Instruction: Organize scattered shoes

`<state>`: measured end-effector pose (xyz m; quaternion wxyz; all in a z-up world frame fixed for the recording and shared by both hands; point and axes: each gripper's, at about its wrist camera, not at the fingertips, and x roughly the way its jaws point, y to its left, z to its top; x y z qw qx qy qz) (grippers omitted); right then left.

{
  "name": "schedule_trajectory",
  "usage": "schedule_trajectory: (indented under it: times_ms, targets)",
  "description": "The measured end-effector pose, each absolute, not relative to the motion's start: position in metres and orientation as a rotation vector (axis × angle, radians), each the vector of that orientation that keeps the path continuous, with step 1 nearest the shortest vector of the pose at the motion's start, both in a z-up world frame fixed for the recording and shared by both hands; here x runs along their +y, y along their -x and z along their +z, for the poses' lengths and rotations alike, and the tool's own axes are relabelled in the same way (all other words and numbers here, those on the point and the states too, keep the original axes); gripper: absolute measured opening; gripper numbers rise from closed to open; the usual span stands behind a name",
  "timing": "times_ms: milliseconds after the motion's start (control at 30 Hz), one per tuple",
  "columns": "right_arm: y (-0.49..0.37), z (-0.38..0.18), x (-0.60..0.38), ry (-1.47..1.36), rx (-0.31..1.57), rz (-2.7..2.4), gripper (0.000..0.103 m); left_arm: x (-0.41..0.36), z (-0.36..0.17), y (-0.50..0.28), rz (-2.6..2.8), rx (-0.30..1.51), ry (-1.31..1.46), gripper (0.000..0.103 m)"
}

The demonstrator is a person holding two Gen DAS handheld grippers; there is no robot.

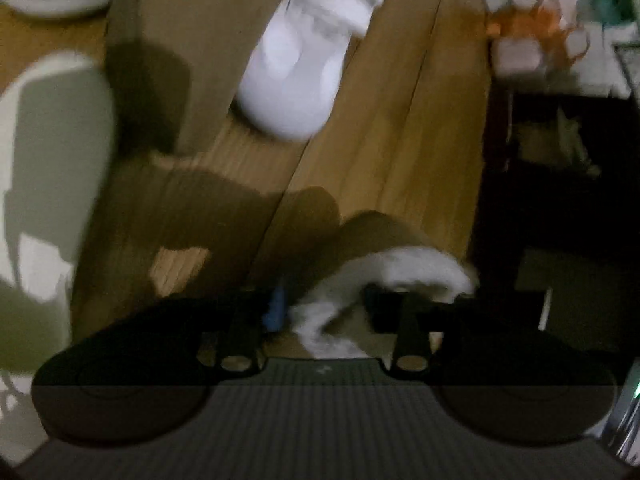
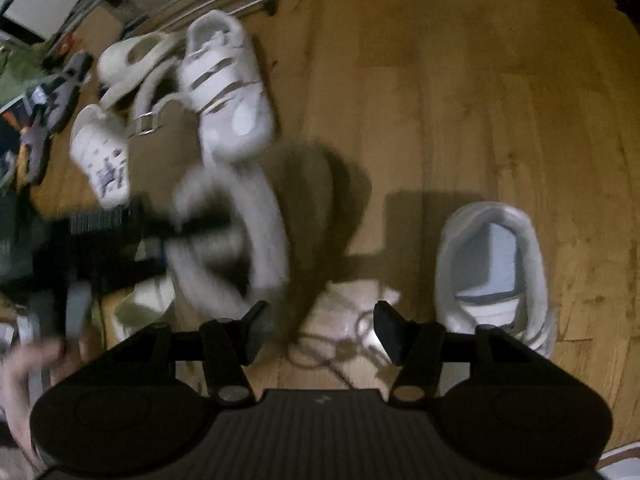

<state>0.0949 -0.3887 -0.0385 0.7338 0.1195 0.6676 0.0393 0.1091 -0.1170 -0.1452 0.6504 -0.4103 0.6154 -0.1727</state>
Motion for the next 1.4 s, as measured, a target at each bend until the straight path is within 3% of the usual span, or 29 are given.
schedule_trajectory:
  times_ms: [67,167,433,600,700,733,767,967,1067,1300,1333,1400]
  targets:
    - [-0.098,-0.048,-0.392,-0.295,1.482,0.069,0.061,-0.108,-0.139,-0.095,-0.363,1.367,0.903,0.075]
    - [-0.099,-0.063,-0.399,-0.369,1.522,0.049,0.062,-0.093,-0.120,-0.076,-0.310,1.284,0.824,0.087]
    - [-0.096,-0.107,-0.406,-0.527,1.607,-0.008,0.062,-0.088,-0.102,-0.075,-0.244,1.242,0.614,0.095]
    - [-0.113,-0.123,-0.394,-0.403,1.626,-0.029,0.061,-0.089,-0.112,-0.073,-0.233,1.268,0.574,0.095]
    - [-0.111,-0.127,-0.380,-0.204,1.623,-0.028,0.034,-0.086,-0.113,-0.074,-0.231,1.259,0.588,0.095]
    - [-0.109,-0.127,-0.374,-0.151,1.620,-0.023,0.012,-0.085,-0.112,-0.074,-0.229,1.250,0.586,0.095]
    - [-0.107,-0.125,-0.367,-0.092,1.615,-0.018,0.010,-0.084,-0.112,-0.074,-0.230,1.243,0.585,0.095]
    - [-0.092,-0.122,-0.337,0.272,1.623,0.027,0.011,-0.072,-0.100,-0.077,-0.261,1.208,0.614,0.095]
    - [-0.088,-0.124,-0.341,0.285,1.693,0.066,0.012,-0.063,-0.092,-0.079,-0.222,1.176,0.579,0.095]
    - [-0.083,-0.114,-0.329,0.443,1.631,0.142,0.014,-0.044,-0.104,-0.083,-0.164,1.199,0.613,0.095]
    - [-0.087,-0.110,-0.329,0.412,1.627,0.143,0.018,-0.044,-0.105,-0.083,-0.160,1.194,0.606,0.095]
    - [-0.094,-0.098,-0.332,0.333,1.607,0.126,0.039,-0.045,-0.103,-0.082,-0.149,1.174,0.575,0.095]
